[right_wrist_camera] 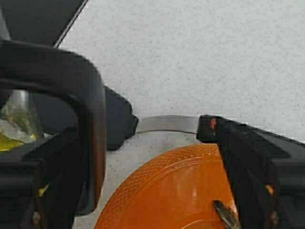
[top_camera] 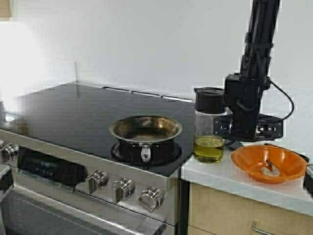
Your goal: Add oil to the pan and cook the shrimp and serve it
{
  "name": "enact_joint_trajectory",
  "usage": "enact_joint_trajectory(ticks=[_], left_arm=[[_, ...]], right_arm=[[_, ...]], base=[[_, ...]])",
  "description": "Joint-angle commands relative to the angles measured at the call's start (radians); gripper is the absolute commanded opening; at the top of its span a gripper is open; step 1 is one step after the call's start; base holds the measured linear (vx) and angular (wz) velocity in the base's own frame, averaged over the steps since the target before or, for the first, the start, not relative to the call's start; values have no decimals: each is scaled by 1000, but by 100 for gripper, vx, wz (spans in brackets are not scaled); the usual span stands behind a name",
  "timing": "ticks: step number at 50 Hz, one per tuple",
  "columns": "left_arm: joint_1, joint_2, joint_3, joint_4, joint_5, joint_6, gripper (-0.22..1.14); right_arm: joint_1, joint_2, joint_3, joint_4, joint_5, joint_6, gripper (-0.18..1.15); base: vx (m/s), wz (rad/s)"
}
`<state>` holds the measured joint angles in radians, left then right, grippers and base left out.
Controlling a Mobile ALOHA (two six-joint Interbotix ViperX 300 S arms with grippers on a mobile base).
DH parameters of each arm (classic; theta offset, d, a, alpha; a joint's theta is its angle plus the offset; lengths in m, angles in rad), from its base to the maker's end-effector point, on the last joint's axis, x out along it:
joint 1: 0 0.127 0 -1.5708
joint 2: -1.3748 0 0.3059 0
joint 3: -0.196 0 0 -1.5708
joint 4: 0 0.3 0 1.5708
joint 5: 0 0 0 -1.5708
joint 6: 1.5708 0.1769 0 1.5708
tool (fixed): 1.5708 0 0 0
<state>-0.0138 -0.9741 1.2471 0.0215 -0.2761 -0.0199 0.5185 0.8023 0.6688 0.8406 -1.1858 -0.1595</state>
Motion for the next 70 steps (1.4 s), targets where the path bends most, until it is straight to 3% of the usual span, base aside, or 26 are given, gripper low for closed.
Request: enact_joint_trajectory(ticks=[1, 44, 50, 64, 70], left_arm=[[0, 5, -8, 0, -5, 0, 3], [0, 5, -5, -2, -5, -2, 3], [0, 5, -5, -2, -3, -2, 3], [0, 5, -3, -2, 0, -2, 2], [0, 5, -3, -2, 2, -2, 3]], right_arm=[[0, -15, -8, 5, -9, -2, 102], [0, 0, -29, 38, -52, -5, 98], [0, 3, -34, 38, -52, -5, 80], [0, 26, -78, 44, -51, -3, 0], [0, 26, -83, 71, -55, 0, 4]], base=[[0, 0], [0, 0], [0, 0], [0, 0], [0, 0]])
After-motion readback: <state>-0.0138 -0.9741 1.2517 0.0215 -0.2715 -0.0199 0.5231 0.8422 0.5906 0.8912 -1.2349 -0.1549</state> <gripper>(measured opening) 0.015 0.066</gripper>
